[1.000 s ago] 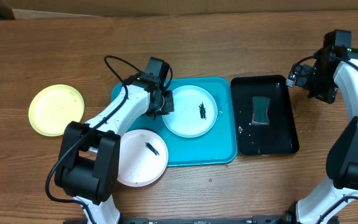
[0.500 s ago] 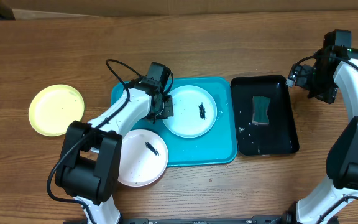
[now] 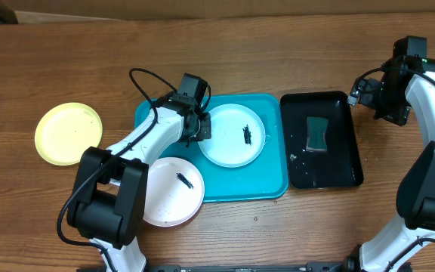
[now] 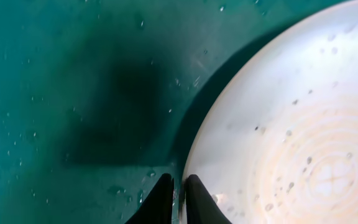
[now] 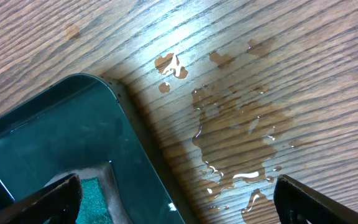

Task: Clean dirty plates on tray and stack at the side
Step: 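Hold the light blue plate rim with the left gripper on the teal tray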

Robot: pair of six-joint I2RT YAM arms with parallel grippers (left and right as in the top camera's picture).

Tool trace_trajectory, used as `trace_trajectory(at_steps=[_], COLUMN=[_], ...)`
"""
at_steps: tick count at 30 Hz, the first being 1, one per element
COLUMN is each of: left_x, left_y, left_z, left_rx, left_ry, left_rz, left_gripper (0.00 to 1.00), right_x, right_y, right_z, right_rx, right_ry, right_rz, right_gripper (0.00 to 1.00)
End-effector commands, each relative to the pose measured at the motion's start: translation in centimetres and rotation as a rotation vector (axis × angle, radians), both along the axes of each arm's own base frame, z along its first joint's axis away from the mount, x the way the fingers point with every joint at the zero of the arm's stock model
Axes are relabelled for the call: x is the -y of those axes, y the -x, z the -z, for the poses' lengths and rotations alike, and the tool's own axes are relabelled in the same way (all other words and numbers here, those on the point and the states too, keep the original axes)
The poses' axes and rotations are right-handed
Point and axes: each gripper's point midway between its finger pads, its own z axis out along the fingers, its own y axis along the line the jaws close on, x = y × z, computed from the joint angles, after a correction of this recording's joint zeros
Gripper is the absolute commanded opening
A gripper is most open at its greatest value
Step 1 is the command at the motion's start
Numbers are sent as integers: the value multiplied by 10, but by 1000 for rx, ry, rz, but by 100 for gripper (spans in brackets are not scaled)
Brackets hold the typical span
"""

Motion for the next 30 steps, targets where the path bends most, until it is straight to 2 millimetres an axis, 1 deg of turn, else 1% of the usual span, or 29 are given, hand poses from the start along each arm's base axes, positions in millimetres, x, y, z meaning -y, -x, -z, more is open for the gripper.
trace_trajectory(at_steps=[1,3,5,14,18,22,24,26,28,29,30], left_x=[-2,-3,-3,-3,-3,4,10,16,18,18,17], left_y=[6,9,9,12,15,20,23,25,28,29,29], left_z=[-5,-4,-4,-3,-3,-3,-3,-4,-4,-4,-3], left_rx=[-3,-16,-18,-33,-51,-77,-95,-111,-123,-126,-129], left_ry=[-16,-21,-21,-14,-3,42,77,110,125,122,120], left_rz=[19,19,19,16,-35,-60,-65,-56,-51,-51,-51], left_gripper=[12,9,4,4,4,4,4,4,4,4,4], right_x=[2,2,2,2,2,2,-11,-33,-47,-59,-68], right_y=[-6,-6,-6,-6,-6,-6,-9,4,4,6,9], right_z=[-12,-12,-12,-12,-12,-12,-14,-14,-19,-23,-27], right_rx=[38,38,38,38,38,38,52,4,16,20,22], right_ry=[9,9,9,9,9,8,-77,-198,-277,-340,-387], right_rz=[5,5,5,5,5,6,40,29,-23,-64,-109], right_gripper=[100,100,100,100,100,100,100,100,100,95,84])
